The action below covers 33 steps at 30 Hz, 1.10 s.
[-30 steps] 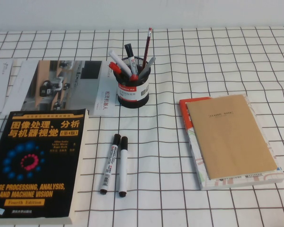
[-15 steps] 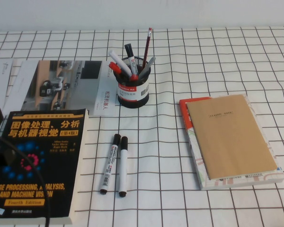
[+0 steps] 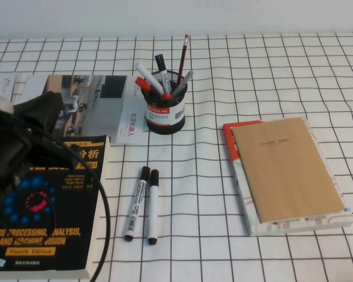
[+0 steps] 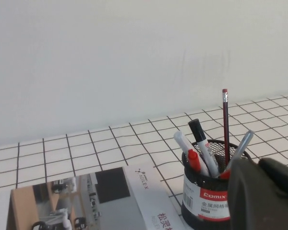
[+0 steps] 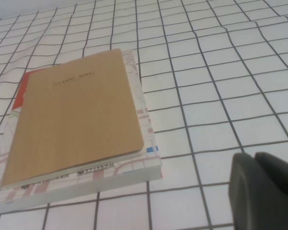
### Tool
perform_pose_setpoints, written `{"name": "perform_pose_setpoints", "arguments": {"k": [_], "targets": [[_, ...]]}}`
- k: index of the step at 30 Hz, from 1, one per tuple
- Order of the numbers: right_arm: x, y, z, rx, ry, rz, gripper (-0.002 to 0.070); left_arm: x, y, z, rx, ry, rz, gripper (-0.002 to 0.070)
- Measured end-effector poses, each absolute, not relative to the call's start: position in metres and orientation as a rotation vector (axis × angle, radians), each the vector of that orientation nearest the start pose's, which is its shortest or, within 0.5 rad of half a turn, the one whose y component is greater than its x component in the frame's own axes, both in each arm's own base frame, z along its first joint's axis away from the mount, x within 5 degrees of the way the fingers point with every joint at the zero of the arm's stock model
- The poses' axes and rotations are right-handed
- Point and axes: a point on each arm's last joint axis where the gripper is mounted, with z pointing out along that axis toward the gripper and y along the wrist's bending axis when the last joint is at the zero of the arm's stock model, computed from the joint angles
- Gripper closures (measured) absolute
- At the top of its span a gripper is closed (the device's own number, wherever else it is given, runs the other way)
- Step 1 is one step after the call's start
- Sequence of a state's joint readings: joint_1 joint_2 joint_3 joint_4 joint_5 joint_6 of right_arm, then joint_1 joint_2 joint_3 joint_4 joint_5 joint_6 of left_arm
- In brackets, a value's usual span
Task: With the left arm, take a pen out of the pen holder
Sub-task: 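Take a marker out of the pen holder and lay it on the table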
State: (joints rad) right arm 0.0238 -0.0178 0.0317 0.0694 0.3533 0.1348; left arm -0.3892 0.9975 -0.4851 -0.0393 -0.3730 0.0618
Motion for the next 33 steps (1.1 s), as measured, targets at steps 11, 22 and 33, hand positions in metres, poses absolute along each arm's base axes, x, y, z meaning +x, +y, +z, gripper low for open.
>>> {"name": "perform_pose_setpoints", "arguments": {"k": [11, 22, 33], "targets": [[0.053, 0.003, 0.172, 0.146, 1.848, 0.178, 0.0692, 0.238, -0.101, 0.245, 0.281, 1.610, -0.364, 0.0381], [0.053, 0.003, 0.172, 0.146, 1.848, 0.178, 0.0692, 0.290, -0.124, 0.222, 0.174, 1.558, -0.490, 0.0306], [0.053, 0.003, 0.172, 0.146, 1.848, 0.178, 0.0692, 0.342, -0.151, 0.195, 0.185, 1.591, -0.570, 0.0305]]}}
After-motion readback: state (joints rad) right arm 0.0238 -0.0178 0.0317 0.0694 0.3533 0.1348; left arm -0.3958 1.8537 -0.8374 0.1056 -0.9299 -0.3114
